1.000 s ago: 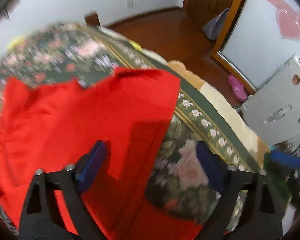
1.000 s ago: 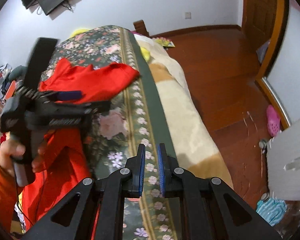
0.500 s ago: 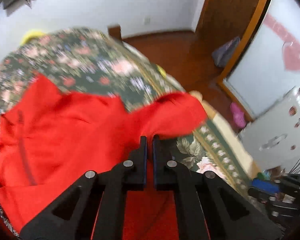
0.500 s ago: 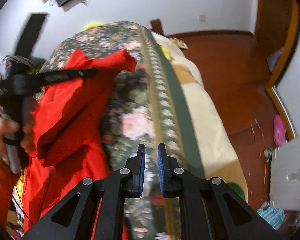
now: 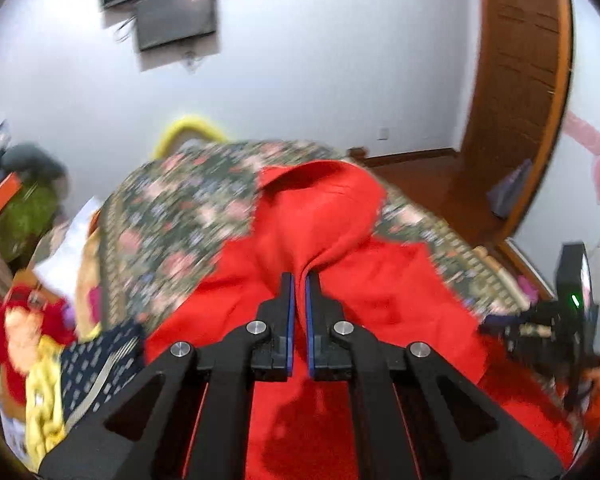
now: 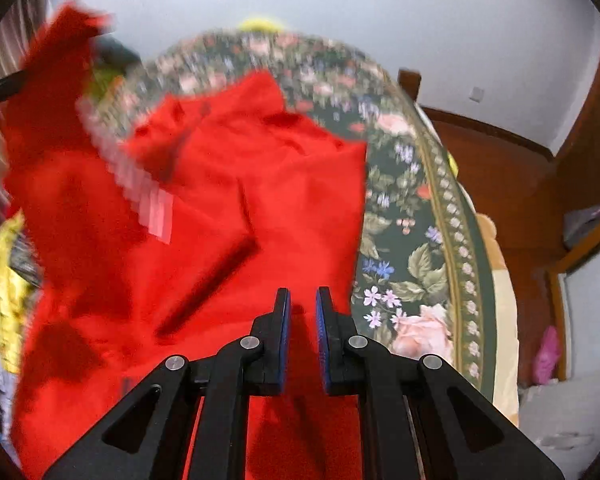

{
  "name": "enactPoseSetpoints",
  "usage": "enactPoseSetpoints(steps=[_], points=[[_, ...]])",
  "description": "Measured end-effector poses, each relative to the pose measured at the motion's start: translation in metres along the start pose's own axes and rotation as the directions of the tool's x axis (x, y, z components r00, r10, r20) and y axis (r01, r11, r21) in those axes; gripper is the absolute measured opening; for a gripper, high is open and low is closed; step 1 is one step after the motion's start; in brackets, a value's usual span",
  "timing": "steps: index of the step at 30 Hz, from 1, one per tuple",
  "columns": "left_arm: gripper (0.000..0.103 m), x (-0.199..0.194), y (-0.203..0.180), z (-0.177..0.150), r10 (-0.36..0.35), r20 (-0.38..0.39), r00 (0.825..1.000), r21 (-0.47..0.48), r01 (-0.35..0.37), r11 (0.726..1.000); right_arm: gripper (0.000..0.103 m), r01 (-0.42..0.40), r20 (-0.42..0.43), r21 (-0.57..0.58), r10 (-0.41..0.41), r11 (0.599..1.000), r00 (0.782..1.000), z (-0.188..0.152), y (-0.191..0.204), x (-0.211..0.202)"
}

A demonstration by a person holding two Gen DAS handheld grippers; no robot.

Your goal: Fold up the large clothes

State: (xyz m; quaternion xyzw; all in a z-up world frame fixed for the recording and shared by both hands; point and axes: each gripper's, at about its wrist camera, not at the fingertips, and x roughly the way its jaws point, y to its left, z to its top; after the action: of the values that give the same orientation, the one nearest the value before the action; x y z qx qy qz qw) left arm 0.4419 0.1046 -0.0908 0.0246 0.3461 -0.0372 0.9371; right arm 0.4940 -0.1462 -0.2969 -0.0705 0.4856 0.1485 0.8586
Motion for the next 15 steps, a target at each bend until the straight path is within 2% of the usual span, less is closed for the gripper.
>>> enactPoseSetpoints(steps=[3,5,11,12,13,14,15], points=[[0.004,-0.004,0.036,-0.040,0.043,-0.031,0.999,-0.050,-0.044,0.998,0.008,0.082,-0.069,-0.043,-0.085,0.996,0.994,-0.006,0.004,0.028],[0.004,-0.003,0.056,-0.068,0.042,-0.076,0.996,-0.091,-0.049,0.995,0.008,0.131,-0.054,-0.075,-0.135,0.989,0.989,-0.014,0.004,0.033],[0.004,0.019,0.102,-0.150,-0.041,-0.218,0.975,-0.257,-0.017,0.966,0.010,0.197,-0.045,-0.129,-0.205,0.972,0.978,-0.022,0.003,0.033],[0.004,0.022,0.107,-0.162,-0.061,-0.233,0.971,-0.285,-0.009,0.958,0.018,0.221,-0.043,-0.140,-0.229,0.965,0.972,-0.022,0.006,0.034],[0.004,0.025,0.110,-0.173,-0.072,-0.246,0.967,-0.305,-0.007,0.952,0.051,0.290,-0.026,-0.158,-0.298,0.944,0.954,-0.022,0.007,0.034],[0.004,0.028,0.112,-0.184,-0.081,-0.258,0.963,-0.320,-0.006,0.948,0.092,0.404,0.022,-0.177,-0.407,0.898,0.913,-0.024,0.007,0.034],[0.004,0.028,0.113,-0.191,-0.092,-0.266,0.960,-0.331,-0.001,0.944,0.099,0.446,0.053,-0.180,-0.444,0.877,0.894,-0.025,0.005,0.034]])
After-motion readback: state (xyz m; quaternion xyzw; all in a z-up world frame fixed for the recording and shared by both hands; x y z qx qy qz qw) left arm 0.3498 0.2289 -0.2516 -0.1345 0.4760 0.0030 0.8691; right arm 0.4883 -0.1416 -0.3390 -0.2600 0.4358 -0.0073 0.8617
